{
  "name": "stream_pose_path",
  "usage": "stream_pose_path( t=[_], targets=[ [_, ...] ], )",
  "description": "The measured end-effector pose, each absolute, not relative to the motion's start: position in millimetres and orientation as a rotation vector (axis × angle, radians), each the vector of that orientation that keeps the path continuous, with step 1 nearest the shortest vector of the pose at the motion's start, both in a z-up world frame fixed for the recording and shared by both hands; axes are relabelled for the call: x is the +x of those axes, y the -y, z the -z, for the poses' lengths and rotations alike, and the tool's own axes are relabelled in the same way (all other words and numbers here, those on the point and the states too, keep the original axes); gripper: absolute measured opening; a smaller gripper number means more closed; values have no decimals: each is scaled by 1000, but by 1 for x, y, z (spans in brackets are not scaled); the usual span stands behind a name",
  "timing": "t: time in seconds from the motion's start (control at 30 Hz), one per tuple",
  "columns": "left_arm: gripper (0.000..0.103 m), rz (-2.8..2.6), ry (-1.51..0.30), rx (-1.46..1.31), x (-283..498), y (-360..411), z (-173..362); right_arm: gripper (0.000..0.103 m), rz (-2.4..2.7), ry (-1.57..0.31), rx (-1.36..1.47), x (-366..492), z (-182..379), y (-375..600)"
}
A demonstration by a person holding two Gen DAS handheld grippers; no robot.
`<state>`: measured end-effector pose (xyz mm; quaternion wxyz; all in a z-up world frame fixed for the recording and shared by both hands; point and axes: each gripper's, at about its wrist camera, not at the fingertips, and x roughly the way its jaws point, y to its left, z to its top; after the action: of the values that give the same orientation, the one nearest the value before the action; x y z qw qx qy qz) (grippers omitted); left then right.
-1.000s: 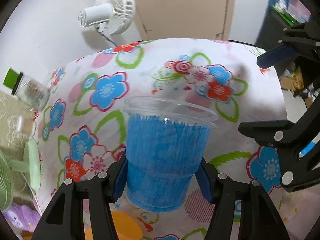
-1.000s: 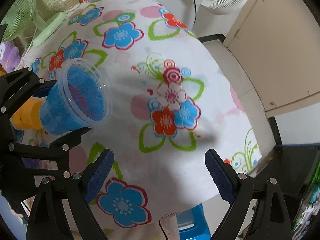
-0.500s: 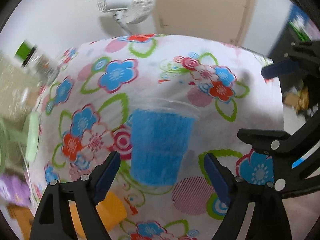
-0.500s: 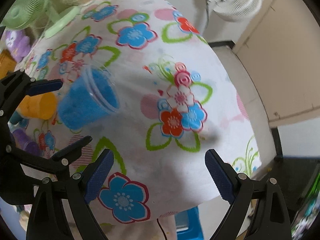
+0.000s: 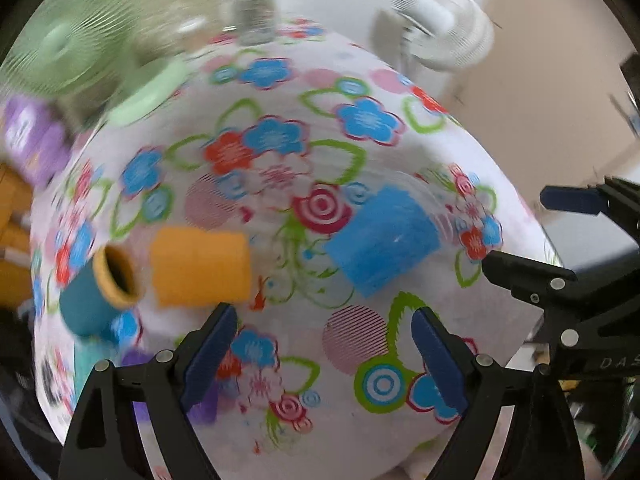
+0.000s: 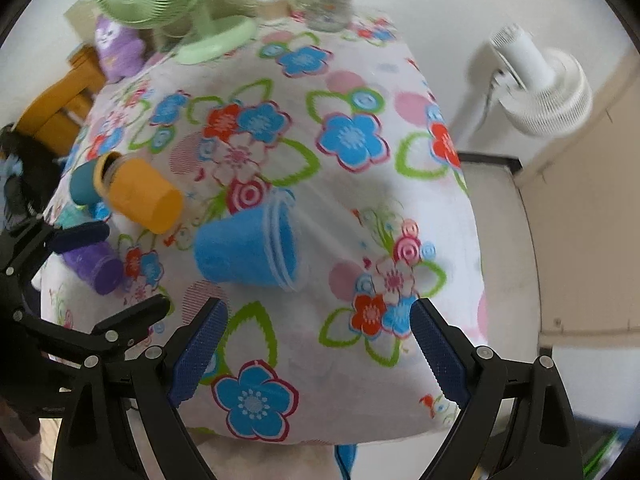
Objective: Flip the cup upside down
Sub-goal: 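Release the blue cup from the left tool while the right tool closes on it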
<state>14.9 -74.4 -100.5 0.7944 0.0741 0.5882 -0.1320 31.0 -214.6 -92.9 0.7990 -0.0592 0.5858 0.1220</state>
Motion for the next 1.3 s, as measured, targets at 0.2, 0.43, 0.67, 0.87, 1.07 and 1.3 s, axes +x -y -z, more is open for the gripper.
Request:
stream_pose_path(
  t=[0.2, 0.43, 0.67, 0.87, 1.07, 1.3],
  targets=[
    [94, 174, -1273, 8, 4, 63, 96, 94, -361, -1232, -268, 40, 86, 199],
    [98, 66, -1278, -56, -5, 62, 97, 94, -513, -1182, -434, 48, 86, 177],
    [99, 8, -1307, -124, -9, 59, 111, 94, -658, -1118, -635, 52, 97, 153],
    [99, -21, -1342, -162, -9, 61, 132, 94, -772, -1131, -756, 59, 117, 139],
    [99, -33, -1359, -210, -10, 61, 148, 93, -870, -1125, -869, 59, 134, 125],
    [99, -49, -1390, -278, -15, 57, 167, 88, -939, -1129, -965, 56, 155, 111]
  ],
)
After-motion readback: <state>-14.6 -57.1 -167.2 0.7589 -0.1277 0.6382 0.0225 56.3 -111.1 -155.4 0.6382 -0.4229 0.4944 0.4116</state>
